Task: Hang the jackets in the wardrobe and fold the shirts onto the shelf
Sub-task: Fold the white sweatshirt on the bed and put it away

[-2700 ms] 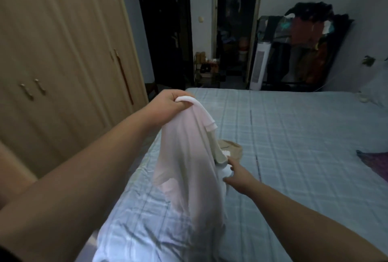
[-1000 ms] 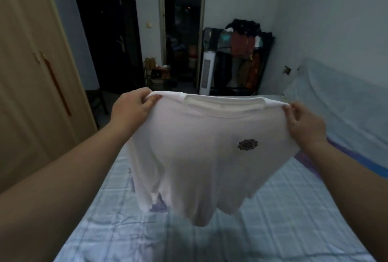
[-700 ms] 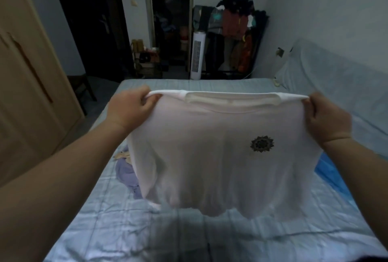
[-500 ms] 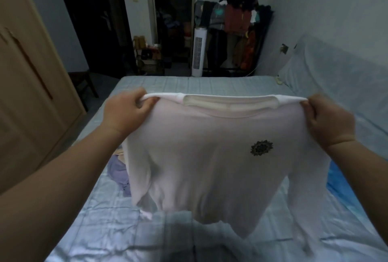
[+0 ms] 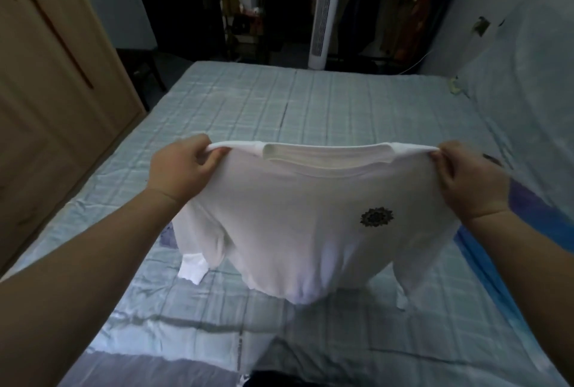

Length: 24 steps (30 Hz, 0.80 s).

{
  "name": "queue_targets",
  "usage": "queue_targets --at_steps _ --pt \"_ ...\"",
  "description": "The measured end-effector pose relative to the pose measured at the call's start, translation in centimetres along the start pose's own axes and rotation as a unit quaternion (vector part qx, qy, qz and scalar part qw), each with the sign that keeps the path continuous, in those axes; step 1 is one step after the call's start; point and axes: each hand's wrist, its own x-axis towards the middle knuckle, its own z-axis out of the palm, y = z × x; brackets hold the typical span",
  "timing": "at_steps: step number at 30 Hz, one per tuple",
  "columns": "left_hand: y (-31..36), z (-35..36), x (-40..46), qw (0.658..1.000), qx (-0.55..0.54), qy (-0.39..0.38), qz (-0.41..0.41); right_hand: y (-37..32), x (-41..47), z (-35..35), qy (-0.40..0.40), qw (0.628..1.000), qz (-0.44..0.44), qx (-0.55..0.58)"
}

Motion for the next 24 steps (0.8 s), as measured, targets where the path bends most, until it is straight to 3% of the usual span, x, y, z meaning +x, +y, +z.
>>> queue_targets --at_steps 13,24 --pt "-2.5 20.7 16.0 0.992 -0.04 -0.115 -0.017 2.0 9.6 19.2 -0.123 0.985 0.122 -0.024" --pt "-6.9 39.9 19.9 0.977 -0.075 -0.168 -0.103 3.5 13.9 38.3 -0.196 0.971 0.132 -0.022"
